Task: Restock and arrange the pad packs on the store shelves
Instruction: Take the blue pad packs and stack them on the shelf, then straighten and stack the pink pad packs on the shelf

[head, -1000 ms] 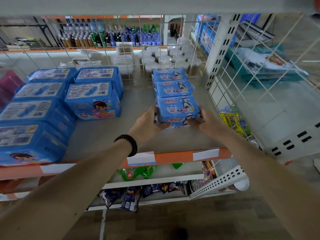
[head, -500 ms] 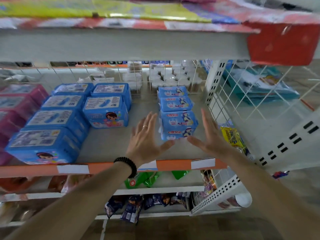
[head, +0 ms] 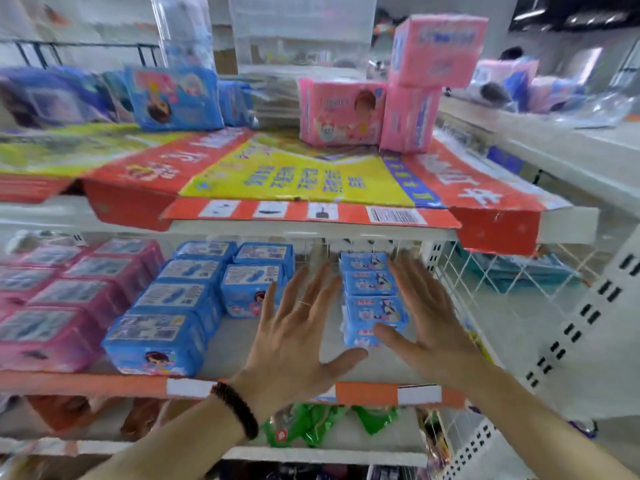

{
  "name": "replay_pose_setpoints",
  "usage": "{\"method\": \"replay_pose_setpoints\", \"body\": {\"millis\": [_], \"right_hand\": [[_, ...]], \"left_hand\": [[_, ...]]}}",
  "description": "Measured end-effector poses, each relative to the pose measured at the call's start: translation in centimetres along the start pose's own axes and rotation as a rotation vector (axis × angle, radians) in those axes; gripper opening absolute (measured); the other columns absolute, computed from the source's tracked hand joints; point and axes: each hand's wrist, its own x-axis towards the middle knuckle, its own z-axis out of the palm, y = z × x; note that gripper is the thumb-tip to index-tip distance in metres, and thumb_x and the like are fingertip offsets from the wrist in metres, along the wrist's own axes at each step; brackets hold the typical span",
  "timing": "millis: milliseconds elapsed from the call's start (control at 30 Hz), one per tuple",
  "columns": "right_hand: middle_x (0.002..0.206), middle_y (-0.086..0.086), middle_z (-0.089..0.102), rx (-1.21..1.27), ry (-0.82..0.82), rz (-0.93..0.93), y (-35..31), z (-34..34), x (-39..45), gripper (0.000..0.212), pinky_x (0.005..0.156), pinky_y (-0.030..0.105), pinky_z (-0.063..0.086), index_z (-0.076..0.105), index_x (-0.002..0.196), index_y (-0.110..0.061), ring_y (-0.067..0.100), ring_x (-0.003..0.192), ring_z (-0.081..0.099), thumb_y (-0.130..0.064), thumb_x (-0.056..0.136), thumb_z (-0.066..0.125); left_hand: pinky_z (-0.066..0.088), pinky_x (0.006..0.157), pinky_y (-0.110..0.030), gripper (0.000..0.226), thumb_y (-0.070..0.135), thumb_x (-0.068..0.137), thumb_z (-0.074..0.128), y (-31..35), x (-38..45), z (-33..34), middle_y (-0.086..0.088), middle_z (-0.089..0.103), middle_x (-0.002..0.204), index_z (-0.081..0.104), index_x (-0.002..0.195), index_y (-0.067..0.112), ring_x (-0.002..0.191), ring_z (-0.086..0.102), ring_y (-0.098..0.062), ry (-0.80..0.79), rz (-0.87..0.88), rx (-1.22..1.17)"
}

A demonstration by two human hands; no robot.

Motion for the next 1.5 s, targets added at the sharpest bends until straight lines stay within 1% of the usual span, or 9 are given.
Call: {"method": "replay_pose_setpoints", "body": {"millis": [67, 233, 333, 500, 667, 800, 1267, 1400, 1500], "right_hand": [[0.166, -0.018, -0.009, -0.016, 0.064, -0.060, -3.1, -1.2, -0.9, 0.082, 0.123, 0.054, 0.009, -0.009, 0.154, -0.048, 0.012, 0.153, -0.012, -0.082, 0.088, 0.025], [0.166, -0.007, 0.017, -0.023, 0.236, -0.147, -10.1, -3.6, -2.7, 0.080, 0.116, 0.063, 0.024, 0.024, 0.158, -0.021, 0.021, 0.154, 0.010, -0.065, 0.094, 0.044], [0.163, 0.001, 0.028, 0.024, 0.344, -0.199, -14.6, -4.9, -3.2, 0.075, 0.114, 0.063, 0.029, 0.034, 0.153, -0.012, 0.023, 0.152, 0.023, -0.056, 0.095, 0.049], [0.160, 0.005, 0.033, -0.003, 0.447, -0.275, -21.1, -6.7, -3.6, 0.068, 0.114, 0.061, 0.031, 0.039, 0.150, -0.009, 0.024, 0.150, 0.028, -0.047, 0.095, 0.052], [0.162, -0.001, 0.028, -0.106, 0.511, -0.259, -24.2, -8.0, -2.0, 0.069, 0.119, 0.056, 0.024, 0.034, 0.153, -0.019, 0.019, 0.152, 0.022, -0.055, 0.095, 0.046], [0.165, -0.007, 0.019, -0.198, 0.521, -0.195, -24.5, -9.4, 0.0, 0.074, 0.121, 0.056, 0.019, 0.027, 0.156, -0.026, 0.018, 0.154, 0.013, -0.062, 0.094, 0.044], [0.167, -0.007, 0.003, -0.319, 0.430, -0.001, -17.4, -15.3, 11.0, 0.089, 0.121, 0.060, 0.011, 0.013, 0.158, -0.033, 0.025, 0.154, 0.003, -0.076, 0.083, 0.034], [0.168, -0.008, -0.002, -0.379, 0.349, 0.029, -14.1, -16.9, 16.1, 0.086, 0.120, 0.055, 0.006, 0.007, 0.158, -0.037, 0.024, 0.154, 0.000, -0.071, 0.088, 0.045], [0.168, -0.006, -0.004, -0.414, 0.266, 0.033, -11.8, -17.6, 19.7, 0.087, 0.122, 0.056, 0.006, 0.004, 0.158, -0.038, 0.024, 0.154, -0.002, -0.070, 0.088, 0.044]], "left_hand": [[0.028, 0.115, -0.063, 0.091, 0.084, 0.085, 0.025, 0.0, -1.3, -2.3, 0.006, 0.015, 0.167, 0.024, 0.157, 0.027, 0.152, 0.020, -0.022, 0.079, 0.065, 0.004], [0.032, 0.112, -0.063, 0.083, 0.078, 0.089, 0.036, -1.6, -4.7, -8.7, 0.003, 0.024, 0.165, 0.032, 0.153, 0.025, 0.149, 0.030, -0.026, 0.256, 0.214, 0.010], [0.034, 0.109, -0.063, 0.076, 0.071, 0.092, 0.042, -2.3, -6.2, -12.7, -0.002, 0.033, 0.161, 0.036, 0.149, 0.020, 0.147, 0.035, -0.026, 0.378, 0.301, 0.001], [0.037, 0.107, -0.058, 0.070, 0.064, 0.095, 0.043, -3.0, -7.2, -18.7, -0.007, 0.040, 0.157, 0.041, 0.146, 0.016, 0.140, 0.041, -0.028, 0.495, 0.374, -0.004], [0.034, 0.109, -0.051, 0.074, 0.067, 0.094, 0.037, -4.5, -6.0, -23.0, -0.004, 0.039, 0.157, 0.044, 0.148, 0.017, 0.139, 0.041, -0.029, 0.497, 0.325, 0.061], [0.036, 0.103, -0.045, 0.070, 0.065, 0.092, 0.041, -5.6, -3.7, -24.5, -0.002, 0.040, 0.155, 0.044, 0.146, 0.019, 0.138, 0.040, -0.027, 0.486, 0.275, 0.088], [0.042, 0.103, -0.058, 0.078, 0.072, 0.086, 0.030, -6.7, 11.6, -24.4, -0.007, 0.035, 0.157, 0.029, 0.147, 0.023, 0.138, 0.041, -0.034, 0.306, 0.183, 0.102], [0.043, 0.100, -0.052, 0.073, 0.068, 0.090, 0.040, -6.2, 17.5, -23.3, -0.006, 0.035, 0.156, 0.029, 0.148, 0.025, 0.133, 0.044, -0.035, 0.273, 0.179, 0.224], [0.041, 0.100, -0.051, 0.073, 0.064, 0.092, 0.048, -6.2, 21.4, -22.2, -0.005, 0.035, 0.156, 0.027, 0.150, 0.026, 0.136, 0.042, -0.032, 0.209, 0.143, 0.255]]}}
